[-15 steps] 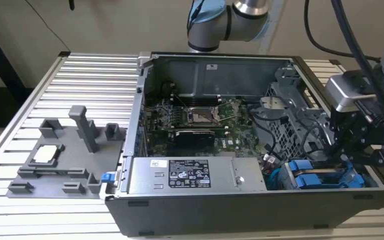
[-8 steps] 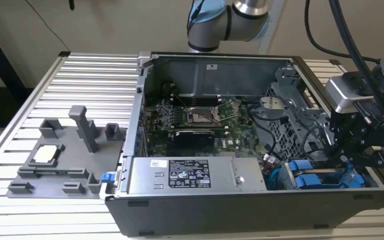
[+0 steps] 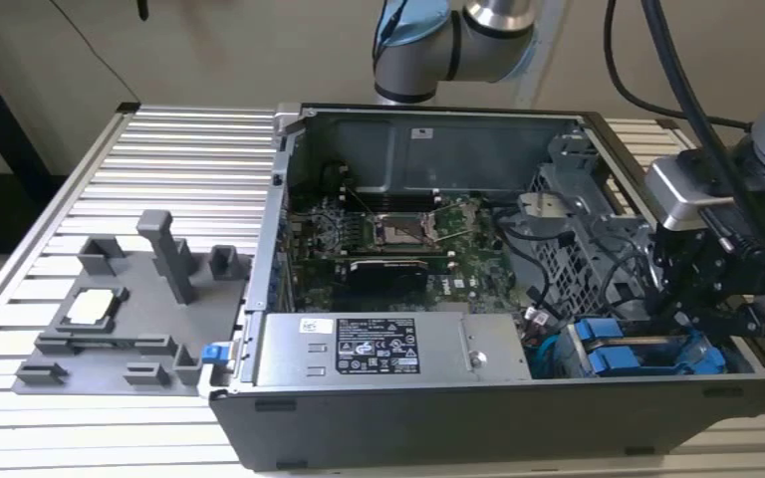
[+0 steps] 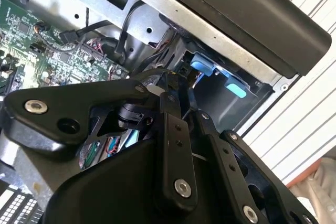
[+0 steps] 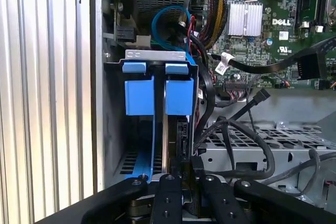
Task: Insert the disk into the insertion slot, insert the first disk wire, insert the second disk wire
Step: 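Insert the first disk wire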
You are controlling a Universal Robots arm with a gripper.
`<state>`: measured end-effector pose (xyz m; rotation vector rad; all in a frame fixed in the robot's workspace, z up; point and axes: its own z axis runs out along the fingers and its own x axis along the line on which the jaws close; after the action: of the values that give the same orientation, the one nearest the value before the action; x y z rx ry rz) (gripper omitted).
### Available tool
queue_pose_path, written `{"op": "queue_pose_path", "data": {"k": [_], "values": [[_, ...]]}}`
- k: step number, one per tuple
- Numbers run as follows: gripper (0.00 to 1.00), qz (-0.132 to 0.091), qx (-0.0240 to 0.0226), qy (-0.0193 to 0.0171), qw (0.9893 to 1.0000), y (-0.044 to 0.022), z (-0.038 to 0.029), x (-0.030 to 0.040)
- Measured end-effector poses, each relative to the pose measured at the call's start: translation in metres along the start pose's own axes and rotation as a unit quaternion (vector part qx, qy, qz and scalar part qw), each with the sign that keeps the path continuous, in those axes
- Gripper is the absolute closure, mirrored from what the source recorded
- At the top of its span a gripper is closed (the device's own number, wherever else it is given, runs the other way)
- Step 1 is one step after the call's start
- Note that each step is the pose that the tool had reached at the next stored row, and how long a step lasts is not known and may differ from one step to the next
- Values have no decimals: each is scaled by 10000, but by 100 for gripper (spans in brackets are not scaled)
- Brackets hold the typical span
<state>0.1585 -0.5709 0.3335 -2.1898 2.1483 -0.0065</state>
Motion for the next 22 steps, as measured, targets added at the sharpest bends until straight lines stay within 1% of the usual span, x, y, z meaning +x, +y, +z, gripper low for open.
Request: {"op": "queue_pose_path", "data": {"k": [8,9,10,11,12,22], "values": [[80,1,0,-8,10000,1,17,1],[73,1,0,-6,10000,1,15,1],[73,1,0,-5,10000,1,8,0],[73,1,0,-6,10000,-1,-16,-1],[73,1,0,-7,10000,-3,-54,-3],[73,0,0,-4,10000,-28,-507,-25]]}}
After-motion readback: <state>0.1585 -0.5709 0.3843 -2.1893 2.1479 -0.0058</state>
